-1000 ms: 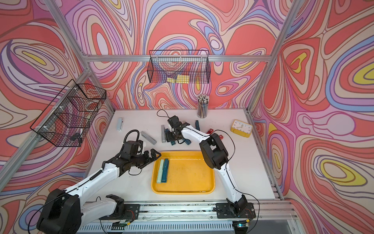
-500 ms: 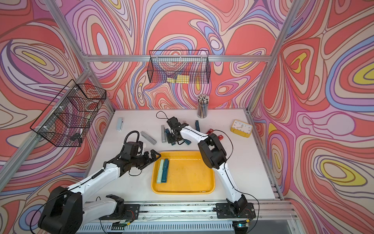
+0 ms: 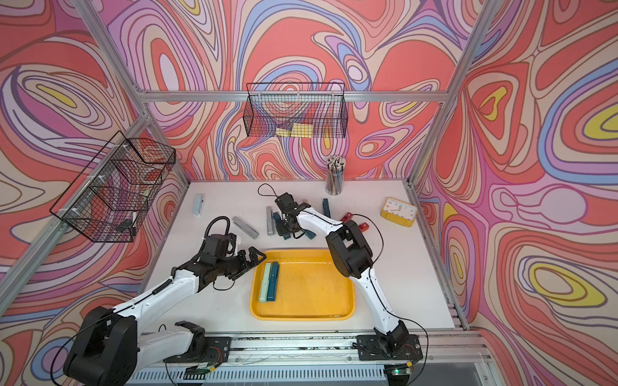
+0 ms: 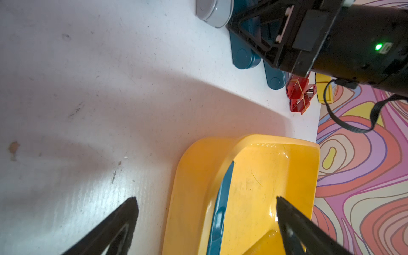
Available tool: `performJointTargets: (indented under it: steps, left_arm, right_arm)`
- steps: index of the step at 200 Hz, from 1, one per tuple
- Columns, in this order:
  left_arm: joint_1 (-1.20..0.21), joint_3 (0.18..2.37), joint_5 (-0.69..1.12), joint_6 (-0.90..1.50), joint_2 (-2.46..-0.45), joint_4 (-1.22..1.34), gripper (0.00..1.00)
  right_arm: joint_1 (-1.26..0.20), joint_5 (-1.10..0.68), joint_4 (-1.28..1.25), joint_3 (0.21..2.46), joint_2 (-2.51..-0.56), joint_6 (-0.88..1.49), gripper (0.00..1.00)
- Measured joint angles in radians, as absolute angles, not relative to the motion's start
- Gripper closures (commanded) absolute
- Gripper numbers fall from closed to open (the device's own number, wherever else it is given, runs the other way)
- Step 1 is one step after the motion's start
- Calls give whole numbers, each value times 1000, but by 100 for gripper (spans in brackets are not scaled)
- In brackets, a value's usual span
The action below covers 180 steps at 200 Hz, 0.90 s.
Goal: Put the pruning pliers into the storage box
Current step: Pick up the pruning pliers from the center of the board.
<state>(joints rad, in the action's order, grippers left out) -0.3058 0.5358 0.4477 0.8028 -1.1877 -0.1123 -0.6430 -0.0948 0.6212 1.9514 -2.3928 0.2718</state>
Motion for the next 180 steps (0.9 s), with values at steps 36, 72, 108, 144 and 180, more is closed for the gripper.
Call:
performJointTargets:
  steps: [36, 72, 108, 144, 180]
  left_arm:
    - [-306, 536, 458, 809, -1208, -96, 1]
    - [-305, 535, 467, 812, -1207, -92, 1]
    - [-305, 535, 471, 813, -1195, -93, 1]
    - [-305, 535, 472, 812, -1157, -93, 1]
    - [-305, 535, 475, 804, -1146, -94, 1]
  right_arm:
    - [-643, -86, 621, 1951, -2393, 275, 89]
    - [-643, -81, 621, 1951, -2392, 275, 100]
    - [-643, -78, 613, 1926, -2377, 282, 100]
    - [-643, -78, 618, 1889, -2349, 287, 100]
    - [-646, -78, 636, 1856, -2312, 294, 100]
